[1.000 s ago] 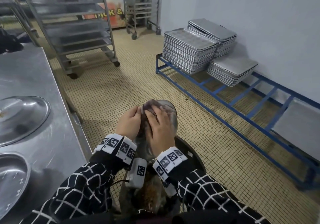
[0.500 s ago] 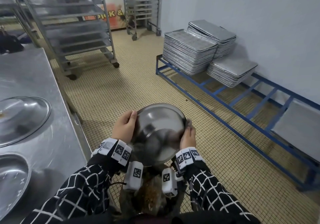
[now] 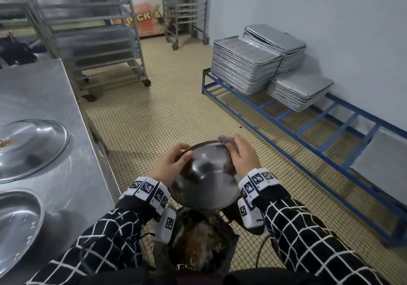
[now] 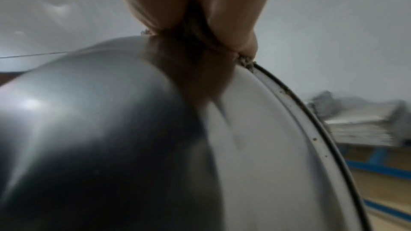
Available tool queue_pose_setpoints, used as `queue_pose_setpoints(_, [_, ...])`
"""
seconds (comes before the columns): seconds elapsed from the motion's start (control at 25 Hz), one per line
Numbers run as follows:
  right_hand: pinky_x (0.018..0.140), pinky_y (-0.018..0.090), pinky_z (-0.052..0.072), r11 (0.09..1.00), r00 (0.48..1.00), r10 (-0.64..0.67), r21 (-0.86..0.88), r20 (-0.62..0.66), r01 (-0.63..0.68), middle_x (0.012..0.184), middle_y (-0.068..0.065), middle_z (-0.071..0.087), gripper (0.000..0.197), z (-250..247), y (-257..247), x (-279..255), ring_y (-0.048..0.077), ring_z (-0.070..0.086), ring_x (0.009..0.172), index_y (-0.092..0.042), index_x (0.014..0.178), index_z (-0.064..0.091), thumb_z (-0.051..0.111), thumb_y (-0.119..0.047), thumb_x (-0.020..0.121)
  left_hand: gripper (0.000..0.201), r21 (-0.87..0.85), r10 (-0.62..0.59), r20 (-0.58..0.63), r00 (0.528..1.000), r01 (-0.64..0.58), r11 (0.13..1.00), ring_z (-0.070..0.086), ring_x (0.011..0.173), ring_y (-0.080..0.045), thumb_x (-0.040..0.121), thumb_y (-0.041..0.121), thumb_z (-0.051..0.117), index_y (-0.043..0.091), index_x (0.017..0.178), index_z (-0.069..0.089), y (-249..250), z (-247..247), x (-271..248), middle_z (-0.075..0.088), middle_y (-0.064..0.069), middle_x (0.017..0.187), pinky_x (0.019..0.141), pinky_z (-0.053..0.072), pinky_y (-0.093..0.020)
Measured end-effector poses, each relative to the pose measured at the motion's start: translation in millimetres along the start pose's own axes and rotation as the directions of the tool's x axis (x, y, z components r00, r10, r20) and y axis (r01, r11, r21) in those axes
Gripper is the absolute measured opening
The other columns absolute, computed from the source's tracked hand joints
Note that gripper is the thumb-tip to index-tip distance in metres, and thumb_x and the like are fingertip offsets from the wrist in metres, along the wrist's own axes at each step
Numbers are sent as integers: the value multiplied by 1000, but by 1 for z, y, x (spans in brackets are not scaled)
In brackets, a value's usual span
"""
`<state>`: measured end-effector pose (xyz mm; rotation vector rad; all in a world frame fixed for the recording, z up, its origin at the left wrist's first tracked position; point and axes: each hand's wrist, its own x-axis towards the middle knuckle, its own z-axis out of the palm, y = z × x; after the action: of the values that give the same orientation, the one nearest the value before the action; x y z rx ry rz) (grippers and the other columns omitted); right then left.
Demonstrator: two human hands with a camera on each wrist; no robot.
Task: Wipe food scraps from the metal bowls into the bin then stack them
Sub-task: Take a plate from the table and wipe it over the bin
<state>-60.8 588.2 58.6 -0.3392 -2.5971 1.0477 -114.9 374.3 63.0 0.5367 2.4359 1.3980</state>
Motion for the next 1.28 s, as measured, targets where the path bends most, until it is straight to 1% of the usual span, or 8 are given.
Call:
queue_pose_setpoints(0.16, [88, 31, 47, 983, 985, -172, -73, -23, 170, 107, 0, 60, 23, 3, -20, 6, 13, 52, 101, -17, 113, 58, 45, -28, 98, 22, -34, 26, -107, 994, -30, 999, 56, 75, -14, 98, 33, 48, 23, 84, 63, 8, -1, 1, 62, 3, 78, 67, 41, -21])
queue_pose_setpoints(0.32, [82, 11, 42, 990, 955, -90, 77, -283, 116, 124, 3, 57, 33, 10, -42, -3, 11, 53, 107, -18, 126, 54, 55, -15, 93, 29, -49, -36, -206, 978, 27, 998, 60, 80, -28, 98, 35, 48, 15, 86, 66, 6, -3, 4, 65, -10, 80, 79, 50, -43])
queue_pose_setpoints(0.44, [92, 29, 48, 982, 934, -184, -99, -307, 161, 122, 7, 56, 22, 36, -55, -19, 21, 54, 110, -14, 110, 63, 61, -21, 89, 30, -92, -69, -255, 964, 47, 995, 60, 79, -27, 98, 36, 47, 17, 83, 64, 12, -1, 5, 65, -6, 78, 74, 48, -38])
queue_pose_setpoints(0.6, [107, 41, 30, 903, 927, -335, -339, -171, 264, 134, 5, 48, 41, 46, -53, -23, 22, 40, 125, -23, 128, 55, 38, -41, 96, 33, -90, -39, -292, 956, 13, 996, 62, 74, -27, 97, 39, 47, 17, 81, 65, 17, -4, 6, 67, -7, 74, 72, 51, -44])
queue_pose_setpoints(0.88, [84, 20, 39, 946, 925, 305, 188, -228, -265, 115, 9, 62, 34, 26, -5, -1, 22, 57, 108, -11, 127, 58, 43, -24, 99, 37, -102, -42, -341, 939, 7, 995, 61, 76, -34, 98, 42, 43, 17, 82, 65, 6, -12, 10, 66, -17, 77, 77, 51, -51])
queue_pose_setpoints(1.04, [89, 13, 38, 989, 946, 19, 145, -323, 30, 121, 7, 62, 30, 25, -33, -9, 18, 57, 111, -10, 123, 61, 48, -20, 97, 39, -66, -27, -341, 940, 5, 998, 56, 72, -35, 100, 34, 43, 8, 78, 61, 9, -7, 11, 61, -17, 73, 72, 48, -49])
queue_pose_setpoints(1.16, [111, 33, 25, 956, 941, -269, -177, -203, 235, 139, 9, 47, 38, 48, -69, -22, 24, 40, 130, -17, 130, 55, 42, -31, 98, 34, -48, -5, -309, 951, -10, 999, 60, 73, -28, 100, 31, 43, 10, 82, 63, 18, 0, 14, 65, -7, 74, 72, 50, -46])
queue_pose_setpoints(1.28, [115, 41, 19, 965, 964, -167, -236, -209, 116, 151, 5, 31, 52, 53, -74, -14, 25, 26, 139, -25, 142, 38, 24, -47, 97, 33, -27, 32, -357, 934, -44, 999, 59, 71, -28, 100, 32, 42, 10, 85, 62, 23, -1, 12, 63, -7, 73, 69, 50, -46])
